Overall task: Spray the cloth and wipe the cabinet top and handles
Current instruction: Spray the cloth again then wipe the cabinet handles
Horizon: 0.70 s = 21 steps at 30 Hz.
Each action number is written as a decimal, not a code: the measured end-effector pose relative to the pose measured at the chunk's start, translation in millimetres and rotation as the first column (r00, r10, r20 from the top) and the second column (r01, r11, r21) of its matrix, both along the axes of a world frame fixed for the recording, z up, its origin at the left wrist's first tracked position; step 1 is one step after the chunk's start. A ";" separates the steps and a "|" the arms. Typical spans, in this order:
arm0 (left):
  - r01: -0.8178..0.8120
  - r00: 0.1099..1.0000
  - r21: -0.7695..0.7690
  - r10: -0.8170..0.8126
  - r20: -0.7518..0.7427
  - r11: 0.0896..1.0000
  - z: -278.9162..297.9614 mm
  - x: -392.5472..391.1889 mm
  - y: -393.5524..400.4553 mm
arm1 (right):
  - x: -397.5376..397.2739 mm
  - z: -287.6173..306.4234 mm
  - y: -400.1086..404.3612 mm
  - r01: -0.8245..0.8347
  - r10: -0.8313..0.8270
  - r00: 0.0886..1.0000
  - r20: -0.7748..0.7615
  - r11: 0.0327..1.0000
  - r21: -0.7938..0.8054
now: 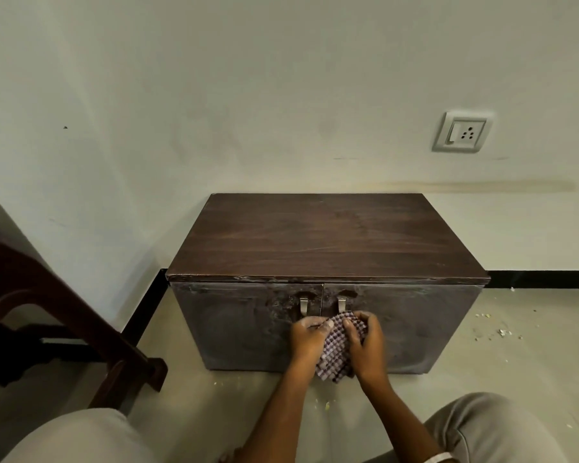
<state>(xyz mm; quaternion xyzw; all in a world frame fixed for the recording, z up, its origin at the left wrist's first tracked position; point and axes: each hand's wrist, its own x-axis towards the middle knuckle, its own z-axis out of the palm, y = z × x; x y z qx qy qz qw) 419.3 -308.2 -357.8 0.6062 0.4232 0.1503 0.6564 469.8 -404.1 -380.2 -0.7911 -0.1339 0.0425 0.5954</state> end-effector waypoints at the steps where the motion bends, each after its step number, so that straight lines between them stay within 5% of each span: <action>1: -0.002 1.000 0.017 0.002 -0.014 1.000 -3.8 0.3 -0.4 | -0.8 -4.2 -0.4 -0.017 0.017 1.000 -0.019 1.000 -0.005; 11: -0.011 0.991 0.015 0.013 -0.133 1.000 -24.0 12.0 2.1 | 8.1 -20.7 8.8 0.002 -0.019 0.990 -0.142 0.993 -0.118; 21: 0.354 0.869 -0.001 -0.330 -0.368 0.935 7.4 -9.2 11.3 | 4.7 2.4 7.9 0.045 -0.089 0.969 -0.230 0.981 -0.191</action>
